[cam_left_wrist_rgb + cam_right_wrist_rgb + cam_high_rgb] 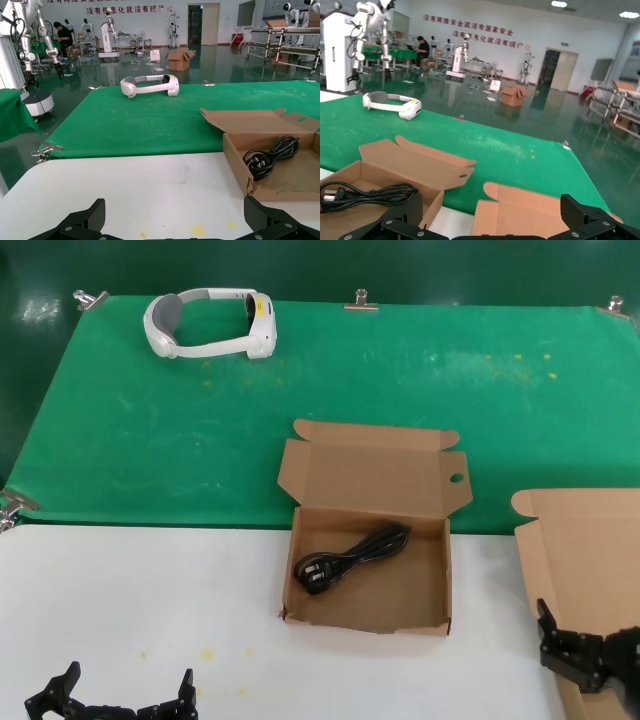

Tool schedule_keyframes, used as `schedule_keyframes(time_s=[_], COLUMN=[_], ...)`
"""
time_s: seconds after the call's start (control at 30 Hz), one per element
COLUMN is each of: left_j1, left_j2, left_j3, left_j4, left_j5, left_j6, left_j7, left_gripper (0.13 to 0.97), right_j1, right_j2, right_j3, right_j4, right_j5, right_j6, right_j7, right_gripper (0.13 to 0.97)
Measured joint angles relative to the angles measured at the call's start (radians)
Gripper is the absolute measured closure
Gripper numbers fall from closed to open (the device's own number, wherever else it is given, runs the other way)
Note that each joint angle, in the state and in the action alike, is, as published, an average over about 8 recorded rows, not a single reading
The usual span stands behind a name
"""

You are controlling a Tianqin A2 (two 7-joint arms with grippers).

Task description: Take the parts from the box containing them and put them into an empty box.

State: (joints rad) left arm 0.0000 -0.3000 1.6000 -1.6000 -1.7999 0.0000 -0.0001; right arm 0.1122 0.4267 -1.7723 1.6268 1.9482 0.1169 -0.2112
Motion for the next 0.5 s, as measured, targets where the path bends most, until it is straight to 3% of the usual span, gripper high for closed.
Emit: schedule_keyframes(time_s=[0.5], left_j1=[0.000], left_j2=[0.000], left_j3=[0.000], left_j4=[0.000], left_j5=[0.000], left_j6=[0.000], left_j7=[0.000], left_gripper=[0.132], right_j1=[-0.091], right_j2=[-0.103], right_j3=[0.140], right_j4=[-0.022], right_j5=[-0.120], right_j6=[-0.095], right_j7=[0.172], right_gripper=[0.129])
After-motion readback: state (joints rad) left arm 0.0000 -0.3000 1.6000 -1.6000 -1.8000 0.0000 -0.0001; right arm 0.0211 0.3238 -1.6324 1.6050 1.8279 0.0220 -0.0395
